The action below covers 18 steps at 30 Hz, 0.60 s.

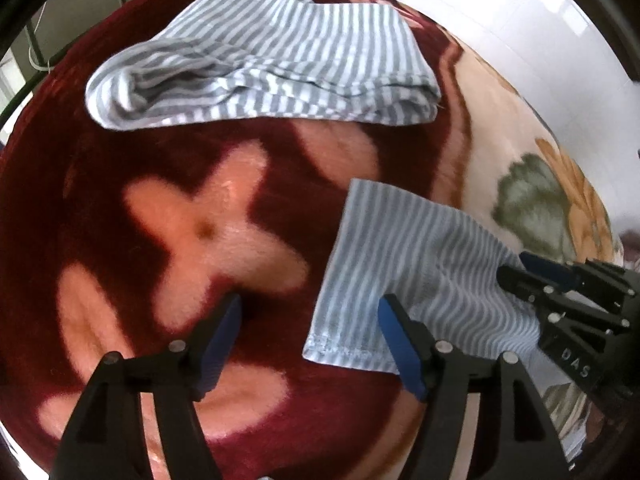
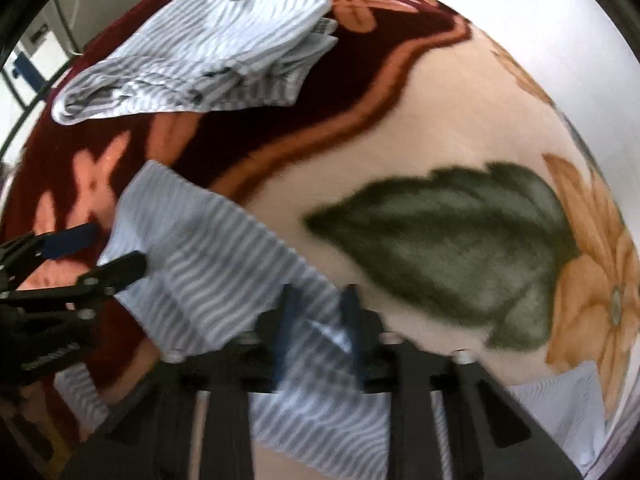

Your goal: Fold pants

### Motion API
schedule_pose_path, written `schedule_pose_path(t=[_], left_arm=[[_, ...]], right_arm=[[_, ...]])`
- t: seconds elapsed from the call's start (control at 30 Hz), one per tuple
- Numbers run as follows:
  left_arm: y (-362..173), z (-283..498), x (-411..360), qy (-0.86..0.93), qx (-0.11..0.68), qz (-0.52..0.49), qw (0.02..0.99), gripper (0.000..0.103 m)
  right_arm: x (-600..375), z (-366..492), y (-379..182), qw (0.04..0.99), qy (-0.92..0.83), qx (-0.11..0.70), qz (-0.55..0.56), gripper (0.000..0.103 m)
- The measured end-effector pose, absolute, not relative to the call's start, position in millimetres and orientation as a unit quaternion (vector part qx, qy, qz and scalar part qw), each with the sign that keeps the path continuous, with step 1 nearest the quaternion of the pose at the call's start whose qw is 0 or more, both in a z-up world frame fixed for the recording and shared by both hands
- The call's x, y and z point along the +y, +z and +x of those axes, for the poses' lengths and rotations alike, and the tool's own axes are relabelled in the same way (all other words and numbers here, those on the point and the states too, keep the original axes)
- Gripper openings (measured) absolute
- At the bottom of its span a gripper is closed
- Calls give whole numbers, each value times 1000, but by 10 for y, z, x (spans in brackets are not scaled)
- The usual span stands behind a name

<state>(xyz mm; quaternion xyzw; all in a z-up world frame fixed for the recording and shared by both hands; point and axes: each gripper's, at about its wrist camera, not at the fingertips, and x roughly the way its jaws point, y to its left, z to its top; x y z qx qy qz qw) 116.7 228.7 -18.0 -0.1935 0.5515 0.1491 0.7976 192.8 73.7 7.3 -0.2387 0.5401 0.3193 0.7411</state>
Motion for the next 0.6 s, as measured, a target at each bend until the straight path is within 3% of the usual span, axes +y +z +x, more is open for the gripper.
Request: schedule_pose_path(t=[0.07,0.17,0.2,0.23,0.4,0.6], left_arm=[[-170,1151,2263,146,549,-191,801,63],[-132,1149,2230,135,540,-197,807,31],[-125,1151,2231,127,536,-205,809,15],[-103,1136,2254,123,527,-219,812,11],[87,1079,2335,156,489,-216,831,8],[171,1076,2397,187,469,-196,840,8]], right_arm=[[754,1905,99,742,326,536,-236,6],[766,1885,147,750,327,525,-235,5],[796,1895,176,755,325,520,-232,5],[794,1908,225,764,322,512,-225,5],[916,1974,478,794,331,466,-207,5],[1251,2014,274,793,325,453,-246,5]])
